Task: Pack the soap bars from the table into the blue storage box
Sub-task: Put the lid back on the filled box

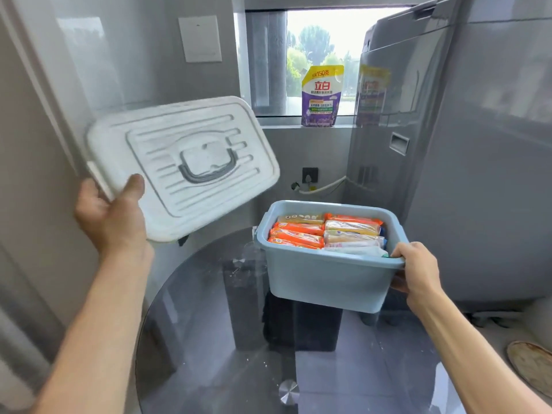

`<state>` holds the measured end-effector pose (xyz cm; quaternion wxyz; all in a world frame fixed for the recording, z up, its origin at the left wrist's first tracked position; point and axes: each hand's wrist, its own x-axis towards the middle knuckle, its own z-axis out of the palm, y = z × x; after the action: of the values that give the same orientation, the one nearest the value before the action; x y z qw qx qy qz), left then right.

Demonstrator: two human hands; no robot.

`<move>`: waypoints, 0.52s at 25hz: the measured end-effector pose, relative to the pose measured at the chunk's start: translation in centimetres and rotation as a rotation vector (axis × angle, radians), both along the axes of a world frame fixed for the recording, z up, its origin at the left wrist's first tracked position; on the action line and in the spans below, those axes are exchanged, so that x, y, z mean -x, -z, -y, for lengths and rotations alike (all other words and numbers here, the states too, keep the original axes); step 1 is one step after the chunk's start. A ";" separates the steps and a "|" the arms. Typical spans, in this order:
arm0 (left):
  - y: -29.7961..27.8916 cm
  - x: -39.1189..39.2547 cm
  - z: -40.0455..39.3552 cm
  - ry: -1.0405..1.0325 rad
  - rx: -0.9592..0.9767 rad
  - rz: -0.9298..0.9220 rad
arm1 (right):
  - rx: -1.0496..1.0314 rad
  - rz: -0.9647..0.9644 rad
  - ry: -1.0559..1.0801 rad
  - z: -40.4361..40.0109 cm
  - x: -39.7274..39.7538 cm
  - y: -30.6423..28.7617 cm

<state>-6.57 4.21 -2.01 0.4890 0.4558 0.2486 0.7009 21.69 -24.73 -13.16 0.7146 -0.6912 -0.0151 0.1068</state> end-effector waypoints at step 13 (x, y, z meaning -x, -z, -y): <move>7.0 -9.3 1.9 0.505 0.397 -0.599 | -0.101 -0.011 -0.191 -1.5 0.3 -1.0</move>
<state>2.76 2.32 -9.03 0.6295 0.5826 0.3902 0.3348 21.38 -23.20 -12.17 0.7353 -0.6489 -0.0821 0.1773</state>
